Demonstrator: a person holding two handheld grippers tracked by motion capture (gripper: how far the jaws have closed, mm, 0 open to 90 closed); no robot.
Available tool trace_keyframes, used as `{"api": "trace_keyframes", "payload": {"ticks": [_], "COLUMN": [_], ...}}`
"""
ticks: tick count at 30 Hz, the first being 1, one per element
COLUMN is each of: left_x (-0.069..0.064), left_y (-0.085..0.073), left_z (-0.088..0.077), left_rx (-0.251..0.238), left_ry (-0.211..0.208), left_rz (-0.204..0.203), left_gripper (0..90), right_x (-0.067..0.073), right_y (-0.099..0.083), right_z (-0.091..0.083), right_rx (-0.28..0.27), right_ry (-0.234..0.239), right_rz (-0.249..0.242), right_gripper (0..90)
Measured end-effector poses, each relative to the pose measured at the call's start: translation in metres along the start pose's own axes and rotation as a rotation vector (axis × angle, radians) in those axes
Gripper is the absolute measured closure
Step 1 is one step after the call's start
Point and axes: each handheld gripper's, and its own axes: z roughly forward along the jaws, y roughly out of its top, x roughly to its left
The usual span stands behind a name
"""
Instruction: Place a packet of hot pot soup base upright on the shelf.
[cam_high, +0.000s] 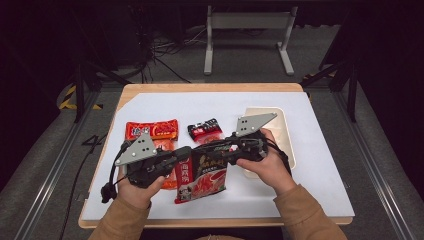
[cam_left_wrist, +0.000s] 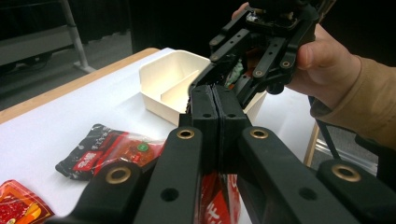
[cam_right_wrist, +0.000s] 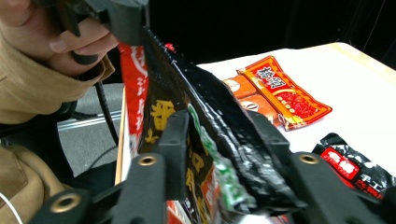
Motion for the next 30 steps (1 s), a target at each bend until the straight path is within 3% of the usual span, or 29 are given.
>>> {"api": "trace_keyframes", "payload": {"ticks": [2,11,12,18,25,30], "left_x": [0.001,0.003,0.004,0.005,0.007,0.012], "left_y": [0.000,-0.001,-0.001,-0.001,-0.002,-0.007], "left_z": [-0.002,-0.005,-0.007,-0.012,-0.015,-0.019], "left_rx": [-0.012,-0.040,-0.047,-0.066,-0.060,-0.073], "left_ry": [-0.003,-0.003,-0.016,-0.033,0.004,0.060], "left_rz": [-0.001,-0.003,-0.019,-0.027,-0.042,-0.050], "left_gripper": [88.8,85.1,85.1,74.6,62.4,55.5], "right_x": [0.001,0.006,0.006,0.009,0.005,0.003], "right_y": [0.002,0.009,0.009,0.014,0.019,0.027], "right_z": [-0.002,-0.005,-0.005,-0.008,-0.019,-0.028], "right_rx": [0.001,0.013,0.013,0.019,0.007,0.001], "right_ry": [0.007,-0.020,-0.020,-0.038,-0.076,-0.107], "right_rz": [-0.013,-0.070,-0.070,-0.090,-0.089,-0.096], "right_gripper": [70.8,75.2,75.2,75.9,76.0,76.0]}}
